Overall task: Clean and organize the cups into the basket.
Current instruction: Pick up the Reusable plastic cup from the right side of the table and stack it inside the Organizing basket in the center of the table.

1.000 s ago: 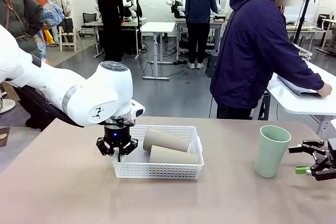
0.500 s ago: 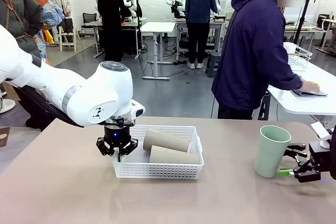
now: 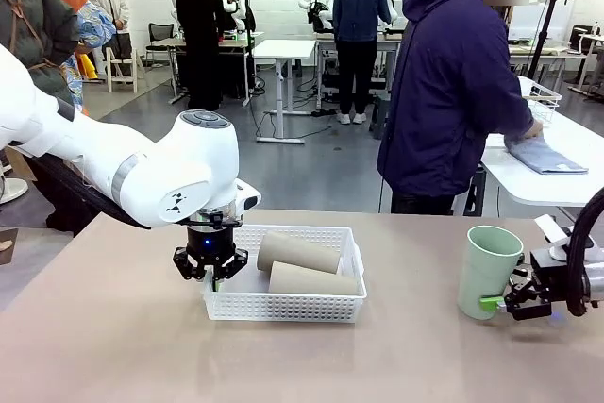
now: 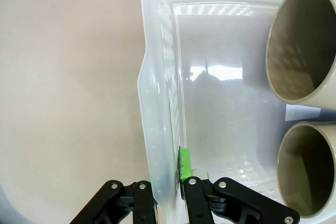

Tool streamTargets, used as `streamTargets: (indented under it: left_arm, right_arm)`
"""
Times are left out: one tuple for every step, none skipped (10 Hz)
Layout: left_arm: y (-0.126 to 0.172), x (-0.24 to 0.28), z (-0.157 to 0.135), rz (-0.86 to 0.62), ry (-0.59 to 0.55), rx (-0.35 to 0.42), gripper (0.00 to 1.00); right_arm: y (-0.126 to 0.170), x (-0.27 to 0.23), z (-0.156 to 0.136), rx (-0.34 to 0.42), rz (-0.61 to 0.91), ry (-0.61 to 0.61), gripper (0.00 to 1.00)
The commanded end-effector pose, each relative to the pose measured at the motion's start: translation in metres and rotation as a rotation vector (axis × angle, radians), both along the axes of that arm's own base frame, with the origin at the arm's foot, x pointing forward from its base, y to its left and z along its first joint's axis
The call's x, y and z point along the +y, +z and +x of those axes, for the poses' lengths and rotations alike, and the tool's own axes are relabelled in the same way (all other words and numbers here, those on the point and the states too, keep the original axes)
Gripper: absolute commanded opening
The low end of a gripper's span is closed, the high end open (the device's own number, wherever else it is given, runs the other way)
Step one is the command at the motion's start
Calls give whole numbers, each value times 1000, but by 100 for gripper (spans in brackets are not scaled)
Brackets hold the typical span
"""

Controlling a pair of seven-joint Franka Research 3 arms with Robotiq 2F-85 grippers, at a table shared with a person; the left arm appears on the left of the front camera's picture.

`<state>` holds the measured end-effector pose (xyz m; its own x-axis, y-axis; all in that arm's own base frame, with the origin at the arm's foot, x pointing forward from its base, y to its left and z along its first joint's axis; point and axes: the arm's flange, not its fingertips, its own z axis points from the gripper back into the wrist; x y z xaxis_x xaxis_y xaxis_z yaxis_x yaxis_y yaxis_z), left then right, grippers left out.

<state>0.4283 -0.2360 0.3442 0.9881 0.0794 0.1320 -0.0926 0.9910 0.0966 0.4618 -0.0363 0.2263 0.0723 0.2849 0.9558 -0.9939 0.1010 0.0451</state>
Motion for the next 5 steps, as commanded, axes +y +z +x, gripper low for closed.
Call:
streamTargets:
  left_arm:
    - [-1,-1,-2,16,4,-9,0]
    - [-1,-1,-2,16,4,-9,0]
    - [-1,-1,-2,16,4,-9,0]
    - [-1,-1,-2,16,4,-9,0]
    - [-1,-1,-2,16,4,-9,0]
  right_arm:
    - [-6,8,12,1,54,-12,100]
    - [-6,9,14,-7,68,10,100]
    - [-6,9,13,11,70,20,40]
    - [-6,8,13,-1,68,31,40]
    - [-6,8,12,1,64,36,0]
